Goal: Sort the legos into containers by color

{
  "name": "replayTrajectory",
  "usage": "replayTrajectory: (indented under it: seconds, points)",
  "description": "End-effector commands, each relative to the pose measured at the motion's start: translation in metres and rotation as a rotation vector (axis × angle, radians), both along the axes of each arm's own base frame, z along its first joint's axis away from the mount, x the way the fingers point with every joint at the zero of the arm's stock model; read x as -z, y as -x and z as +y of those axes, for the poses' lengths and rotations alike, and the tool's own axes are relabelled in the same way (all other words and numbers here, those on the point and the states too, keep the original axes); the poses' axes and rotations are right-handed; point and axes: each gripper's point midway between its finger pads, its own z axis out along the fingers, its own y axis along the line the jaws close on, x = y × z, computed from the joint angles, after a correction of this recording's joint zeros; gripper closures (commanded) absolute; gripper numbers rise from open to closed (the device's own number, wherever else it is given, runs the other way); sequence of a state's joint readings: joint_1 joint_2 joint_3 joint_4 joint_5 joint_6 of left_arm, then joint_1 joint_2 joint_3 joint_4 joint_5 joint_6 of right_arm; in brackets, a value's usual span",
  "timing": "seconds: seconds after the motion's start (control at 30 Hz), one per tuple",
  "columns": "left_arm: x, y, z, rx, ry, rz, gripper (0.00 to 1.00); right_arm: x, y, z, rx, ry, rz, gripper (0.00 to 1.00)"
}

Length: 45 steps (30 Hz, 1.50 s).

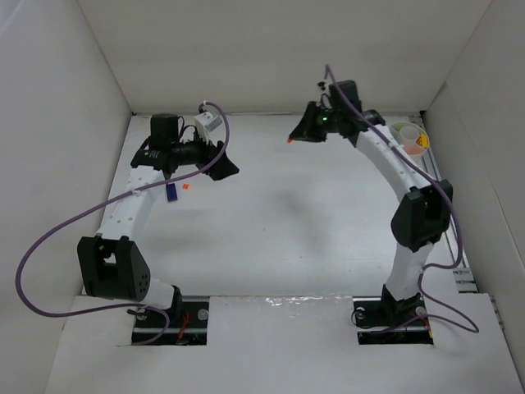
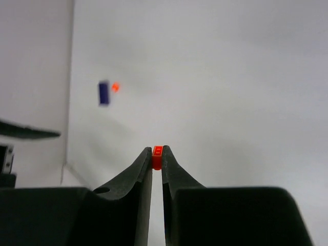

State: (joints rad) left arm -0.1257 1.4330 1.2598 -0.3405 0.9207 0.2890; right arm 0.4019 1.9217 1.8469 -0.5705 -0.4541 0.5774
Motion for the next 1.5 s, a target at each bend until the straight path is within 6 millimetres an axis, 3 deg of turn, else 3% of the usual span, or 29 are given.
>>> replayTrajectory:
  seconds: [0.0, 0.1, 0.13, 0.2, 0.23, 0.3, 0.37, 0.47, 0.63, 0.7, 0.8, 0.93, 1.1, 1.33, 1.47]
  points:
    - [-0.029, -0.011, -0.002, -0.02, 0.011, -0.085, 0.23, -0.046, -0.041, -0.112, 0.283, 0.159, -0.218, 0.96]
    - [-0.028, -0.025, 0.0, -0.051, -0.003, -0.088, 0.23, -0.044, -0.045, -0.167, 0.379, 0.188, -0.207, 0.96]
    - [-0.031, -0.027, 0.001, -0.065, -0.004, -0.09, 0.22, -0.039, -0.051, -0.2, 0.45, 0.204, -0.19, 0.96]
    - [-0.03, -0.039, 0.002, -0.091, -0.007, -0.085, 0.2, -0.042, -0.05, -0.23, 0.498, 0.223, -0.202, 0.96]
    - [-0.034, -0.043, 0.003, -0.102, -0.006, -0.089, 0.19, -0.038, -0.053, -0.258, 0.566, 0.246, -0.189, 0.96]
    - [-0.032, -0.049, 0.003, -0.114, -0.005, -0.084, 0.14, -0.041, -0.053, -0.28, 0.604, 0.27, -0.203, 0.96]
    - [-0.036, -0.053, 0.002, -0.114, -0.003, -0.093, 0.0, -0.038, -0.051, -0.309, 0.668, 0.307, -0.191, 0.96]
    - [-0.033, -0.062, 0.005, -0.145, -0.016, -0.083, 0.0, -0.027, -0.048, -0.339, 0.732, 0.365, -0.17, 0.96]
    - [-0.026, -0.076, 0.007, -0.176, -0.028, -0.062, 0.0, 0.002, -0.044, -0.372, 0.83, 0.457, -0.09, 0.96]
    - [-0.03, -0.077, 0.007, -0.18, -0.021, -0.066, 0.0, 0.003, -0.046, -0.379, 0.856, 0.481, -0.087, 0.96]
    - [-0.021, -0.08, 0.006, -0.179, -0.026, -0.045, 0.0, 0.013, -0.047, -0.386, 0.879, 0.514, -0.062, 0.96]
    - [-0.023, -0.083, 0.004, -0.176, -0.014, -0.044, 0.0, 0.042, -0.053, -0.399, 0.889, 0.564, 0.007, 0.97]
    - [-0.021, -0.085, 0.004, -0.176, -0.014, -0.044, 0.0, 0.04, -0.063, -0.41, 0.934, 0.591, 0.004, 0.97]
    - [-0.012, -0.092, 0.001, -0.171, -0.009, -0.017, 0.0, 0.059, -0.068, -0.424, 0.962, 0.632, 0.043, 0.97]
    - [-0.012, -0.095, 0.001, -0.171, -0.009, -0.018, 0.0, 0.06, -0.069, -0.429, 0.984, 0.656, 0.044, 0.97]
